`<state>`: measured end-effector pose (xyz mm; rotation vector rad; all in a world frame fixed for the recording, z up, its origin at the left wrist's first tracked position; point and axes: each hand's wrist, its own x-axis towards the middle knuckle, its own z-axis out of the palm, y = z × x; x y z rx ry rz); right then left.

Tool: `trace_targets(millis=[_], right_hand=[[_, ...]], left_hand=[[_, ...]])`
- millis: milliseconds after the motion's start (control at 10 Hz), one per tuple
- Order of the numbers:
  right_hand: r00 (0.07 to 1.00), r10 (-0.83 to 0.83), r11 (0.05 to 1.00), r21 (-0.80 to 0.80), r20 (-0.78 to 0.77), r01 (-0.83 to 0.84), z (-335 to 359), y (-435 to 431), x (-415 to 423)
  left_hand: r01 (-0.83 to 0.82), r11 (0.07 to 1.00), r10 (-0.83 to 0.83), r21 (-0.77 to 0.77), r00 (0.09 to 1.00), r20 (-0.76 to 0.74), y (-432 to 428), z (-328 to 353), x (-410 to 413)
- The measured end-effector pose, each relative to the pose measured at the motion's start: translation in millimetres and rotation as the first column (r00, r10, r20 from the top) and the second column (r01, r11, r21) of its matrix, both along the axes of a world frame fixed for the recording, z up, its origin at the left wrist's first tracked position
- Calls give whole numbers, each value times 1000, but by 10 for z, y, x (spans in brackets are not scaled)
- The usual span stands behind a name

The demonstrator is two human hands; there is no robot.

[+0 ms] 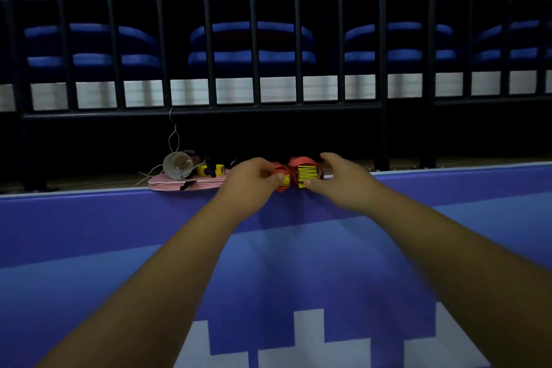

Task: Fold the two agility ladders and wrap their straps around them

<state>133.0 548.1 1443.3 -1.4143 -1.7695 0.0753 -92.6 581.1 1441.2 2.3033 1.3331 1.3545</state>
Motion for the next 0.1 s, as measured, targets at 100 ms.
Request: trace_targets(millis=[100], right_hand=[[993, -44, 997, 62, -106, 51, 61, -105, 125]], left_hand=[[75, 997, -65, -35, 972, 226, -112, 54, -33]])
